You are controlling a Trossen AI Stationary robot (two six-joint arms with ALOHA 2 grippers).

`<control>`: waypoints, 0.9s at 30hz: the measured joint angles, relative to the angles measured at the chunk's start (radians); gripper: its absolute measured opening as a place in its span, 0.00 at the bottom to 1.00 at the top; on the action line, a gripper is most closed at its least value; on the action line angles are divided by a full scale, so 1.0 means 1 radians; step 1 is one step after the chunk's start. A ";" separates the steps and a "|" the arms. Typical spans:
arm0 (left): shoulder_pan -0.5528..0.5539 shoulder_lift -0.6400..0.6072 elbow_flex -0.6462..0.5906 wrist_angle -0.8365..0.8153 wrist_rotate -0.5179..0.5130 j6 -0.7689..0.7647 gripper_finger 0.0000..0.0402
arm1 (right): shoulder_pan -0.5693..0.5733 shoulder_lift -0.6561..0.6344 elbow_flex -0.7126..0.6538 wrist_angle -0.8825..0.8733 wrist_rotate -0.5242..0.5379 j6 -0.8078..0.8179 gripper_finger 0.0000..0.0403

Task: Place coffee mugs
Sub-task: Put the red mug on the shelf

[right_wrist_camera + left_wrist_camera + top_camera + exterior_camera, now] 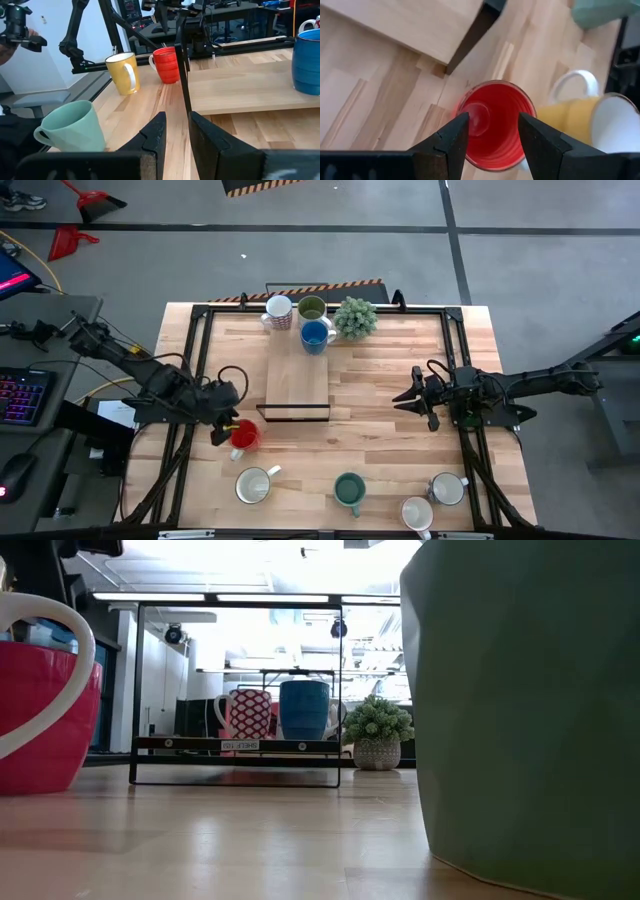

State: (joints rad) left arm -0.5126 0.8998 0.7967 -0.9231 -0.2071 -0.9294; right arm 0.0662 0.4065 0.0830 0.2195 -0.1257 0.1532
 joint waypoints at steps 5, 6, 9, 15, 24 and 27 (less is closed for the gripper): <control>-0.018 0.069 0.000 -0.016 -0.024 -0.058 0.39 | 0.000 0.000 0.000 -0.006 -0.009 0.001 0.16; -0.019 0.084 0.000 -0.027 -0.024 -0.067 0.39 | 0.000 0.000 0.000 -0.010 -0.012 0.000 0.16; -0.019 0.127 0.000 -0.066 -0.024 -0.106 0.39 | 0.000 0.000 0.000 -0.017 -0.014 0.001 0.16; -0.019 0.190 0.000 -0.068 -0.035 -0.124 0.39 | 0.000 0.000 0.000 -0.018 -0.041 0.000 0.16; -0.019 0.252 0.000 -0.070 -0.043 -0.169 0.39 | 0.000 0.000 0.000 -0.021 -0.047 0.003 0.16; -0.019 0.278 0.000 -0.070 -0.043 -0.170 0.39 | 0.000 0.000 0.000 -0.021 -0.049 0.003 0.16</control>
State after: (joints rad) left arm -0.5312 1.1781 0.7967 -0.9928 -0.2498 -1.0992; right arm 0.0662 0.4068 0.0830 0.1986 -0.1744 0.1566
